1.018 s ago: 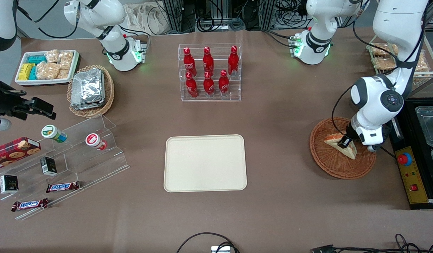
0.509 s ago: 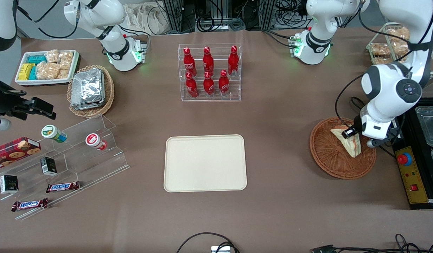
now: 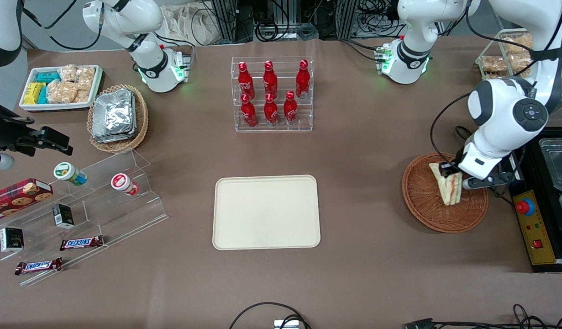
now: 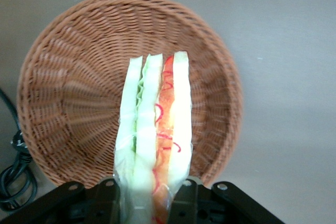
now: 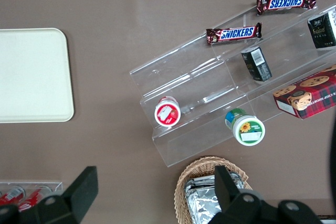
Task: Place sandwich from basket to tray
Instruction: 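Close the left gripper on the sandwich and lift it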
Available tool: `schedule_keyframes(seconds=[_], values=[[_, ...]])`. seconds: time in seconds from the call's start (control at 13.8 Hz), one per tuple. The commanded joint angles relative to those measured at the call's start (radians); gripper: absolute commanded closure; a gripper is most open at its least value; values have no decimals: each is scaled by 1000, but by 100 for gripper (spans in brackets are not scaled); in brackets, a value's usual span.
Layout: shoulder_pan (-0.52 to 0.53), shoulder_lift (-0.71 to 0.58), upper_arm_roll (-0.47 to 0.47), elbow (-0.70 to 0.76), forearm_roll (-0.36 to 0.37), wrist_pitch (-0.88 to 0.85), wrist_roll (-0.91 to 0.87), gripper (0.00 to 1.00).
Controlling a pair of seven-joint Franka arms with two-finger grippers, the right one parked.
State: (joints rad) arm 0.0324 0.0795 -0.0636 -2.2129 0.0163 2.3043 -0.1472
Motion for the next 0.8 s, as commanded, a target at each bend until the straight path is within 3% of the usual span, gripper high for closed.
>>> schedule_keyframes(seconds=[0.0,0.73], values=[[-2,-6,-27,105,-1,-115,1,74],[-2,49,-183,333,7,-222,-6,74]])
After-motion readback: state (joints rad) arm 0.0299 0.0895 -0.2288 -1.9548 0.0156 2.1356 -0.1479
